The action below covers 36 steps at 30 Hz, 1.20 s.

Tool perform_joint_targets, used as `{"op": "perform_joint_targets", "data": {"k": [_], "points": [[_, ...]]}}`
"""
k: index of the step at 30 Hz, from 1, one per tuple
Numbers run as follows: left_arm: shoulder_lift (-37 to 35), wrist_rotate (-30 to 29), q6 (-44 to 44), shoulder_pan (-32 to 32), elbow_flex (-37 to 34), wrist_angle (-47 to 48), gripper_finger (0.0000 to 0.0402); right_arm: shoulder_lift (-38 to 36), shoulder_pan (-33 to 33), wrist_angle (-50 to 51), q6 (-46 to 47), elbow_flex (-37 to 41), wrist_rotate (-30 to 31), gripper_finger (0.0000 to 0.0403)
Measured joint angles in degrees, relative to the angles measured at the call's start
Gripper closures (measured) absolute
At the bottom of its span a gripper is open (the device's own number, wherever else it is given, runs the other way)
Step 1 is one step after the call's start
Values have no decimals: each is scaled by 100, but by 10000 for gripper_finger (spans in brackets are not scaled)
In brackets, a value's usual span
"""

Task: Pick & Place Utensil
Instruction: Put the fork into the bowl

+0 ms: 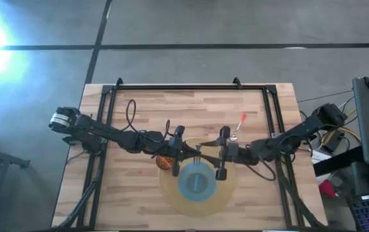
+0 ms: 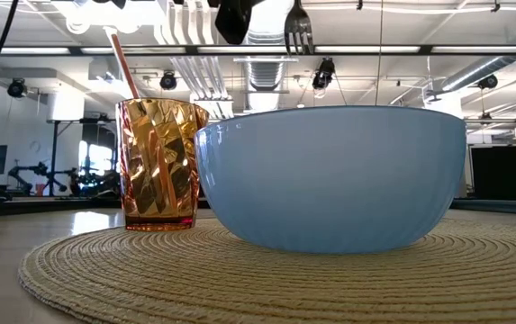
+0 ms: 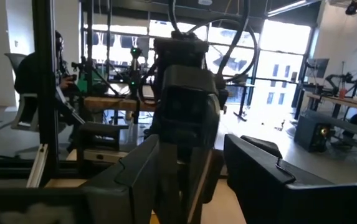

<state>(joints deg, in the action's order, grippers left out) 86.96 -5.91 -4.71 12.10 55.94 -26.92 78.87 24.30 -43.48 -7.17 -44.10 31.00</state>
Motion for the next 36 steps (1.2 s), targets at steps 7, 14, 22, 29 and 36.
{"op": "perform_joint_targets", "data": {"k": [7, 14, 22, 29, 36], "points": [[0, 4, -27, 15, 0, 8, 401, 65, -140, 7, 123, 0, -120, 251], [0, 4, -7, 17, -3, 156, 401, 180, -201, 11, 297, -13, -407, 300], [-2, 30, 83, 17, -4, 212, 401, 181, -201, 9, 300, -13, -407, 388], [-2, 6, 164, 17, -4, 219, 394, 181, -199, 17, 378, -13, -409, 392], [-7, 0, 162, 17, -4, 215, 374, 181, -199, 65, 351, -13, -407, 394]]}}
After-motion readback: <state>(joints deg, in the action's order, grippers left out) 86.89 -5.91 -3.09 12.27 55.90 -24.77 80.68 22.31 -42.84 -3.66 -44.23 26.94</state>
